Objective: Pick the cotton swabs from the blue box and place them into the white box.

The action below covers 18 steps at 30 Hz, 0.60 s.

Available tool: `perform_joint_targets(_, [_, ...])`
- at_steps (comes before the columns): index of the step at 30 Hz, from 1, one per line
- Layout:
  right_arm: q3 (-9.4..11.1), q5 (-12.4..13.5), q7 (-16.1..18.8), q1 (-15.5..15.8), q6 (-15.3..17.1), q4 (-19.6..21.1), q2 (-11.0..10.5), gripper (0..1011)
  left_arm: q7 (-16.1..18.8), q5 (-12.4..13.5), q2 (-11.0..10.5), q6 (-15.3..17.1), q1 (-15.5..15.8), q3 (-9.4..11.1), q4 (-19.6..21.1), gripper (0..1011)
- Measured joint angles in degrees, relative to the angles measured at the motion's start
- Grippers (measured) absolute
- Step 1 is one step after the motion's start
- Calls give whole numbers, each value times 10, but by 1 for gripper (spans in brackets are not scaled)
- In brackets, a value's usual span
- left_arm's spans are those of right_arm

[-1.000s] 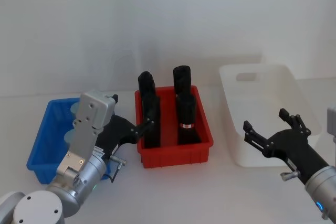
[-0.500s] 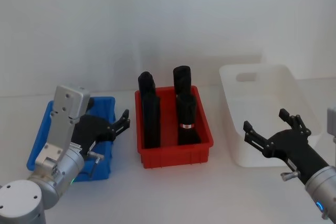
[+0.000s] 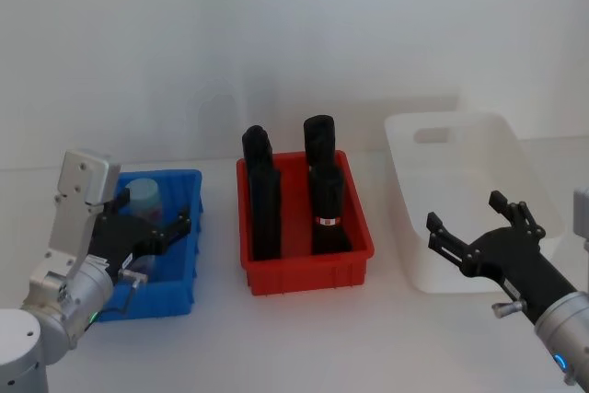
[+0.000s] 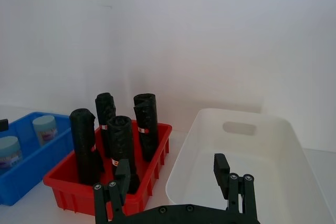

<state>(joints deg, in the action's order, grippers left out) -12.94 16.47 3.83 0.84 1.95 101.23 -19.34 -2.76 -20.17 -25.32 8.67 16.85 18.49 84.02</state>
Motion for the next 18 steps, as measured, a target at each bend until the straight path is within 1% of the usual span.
perform_joint_targets(9, [0, 0, 0, 0, 0, 0, 0, 1002, -11, -4, -4, 14, 4, -9, -26, 1004])
perform_joint_targets(18, [0, 0, 0, 0, 0, 0, 0, 1002, -22, -2, -5, 25, 9, -13, -47, 1004])
